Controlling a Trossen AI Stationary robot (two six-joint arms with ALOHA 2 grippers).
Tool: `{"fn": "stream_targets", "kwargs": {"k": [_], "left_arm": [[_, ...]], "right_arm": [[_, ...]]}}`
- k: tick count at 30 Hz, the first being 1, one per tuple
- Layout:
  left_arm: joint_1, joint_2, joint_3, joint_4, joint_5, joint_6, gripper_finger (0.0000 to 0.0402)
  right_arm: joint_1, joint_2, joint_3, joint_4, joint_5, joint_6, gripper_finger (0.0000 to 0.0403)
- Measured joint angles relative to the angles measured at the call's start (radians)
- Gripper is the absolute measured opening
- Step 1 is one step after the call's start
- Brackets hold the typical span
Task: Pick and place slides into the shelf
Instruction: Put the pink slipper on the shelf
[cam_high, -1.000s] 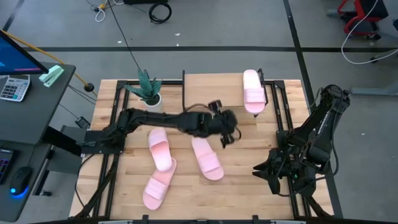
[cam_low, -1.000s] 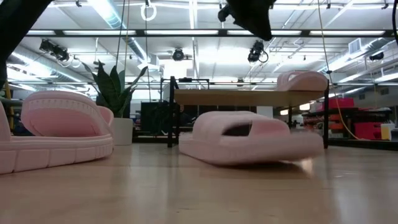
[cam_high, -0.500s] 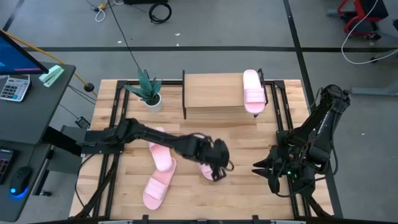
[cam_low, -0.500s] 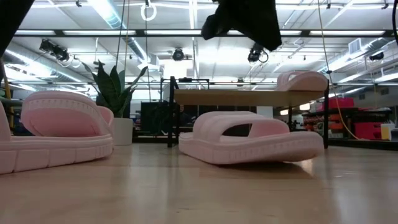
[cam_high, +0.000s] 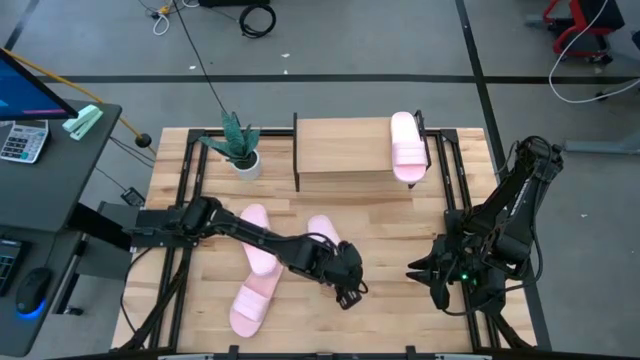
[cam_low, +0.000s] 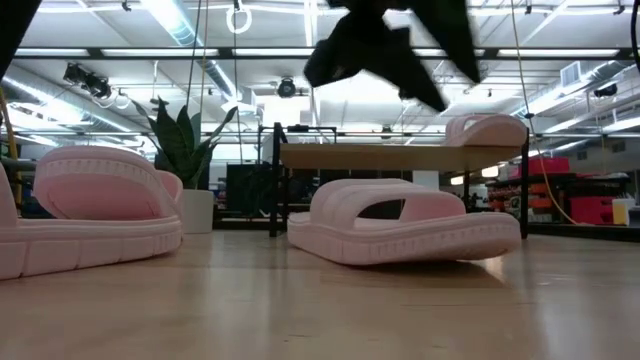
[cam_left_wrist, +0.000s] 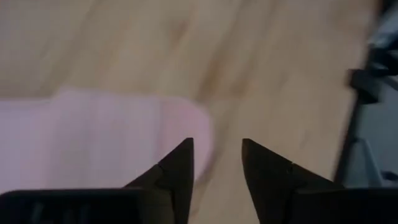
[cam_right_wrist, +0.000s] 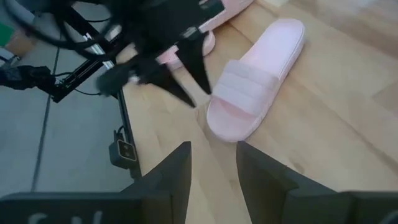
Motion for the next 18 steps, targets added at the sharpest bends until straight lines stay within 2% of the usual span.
{"fn": "stream_targets", "kwargs": {"k": [6,13,18], "left_arm": [[-0.044,0.014,0.002,0.096,-0.025,0.119,0.0177],[-0.085,0.059,0.000,0.103,-0.064,0.124,0.0204],[-0.089,0.085,0.000,0.119,-0.101,0.113,0.0214]], "right_arm": [[0.000,0.000,0.000,0.014,-0.004,0.088,0.0132],[0.001,0.000,0.000,0.090,-0.083,0.140,0.0132],[0.023,0.000,0.000,0.180,-0.093,0.110,0.0132]]}}
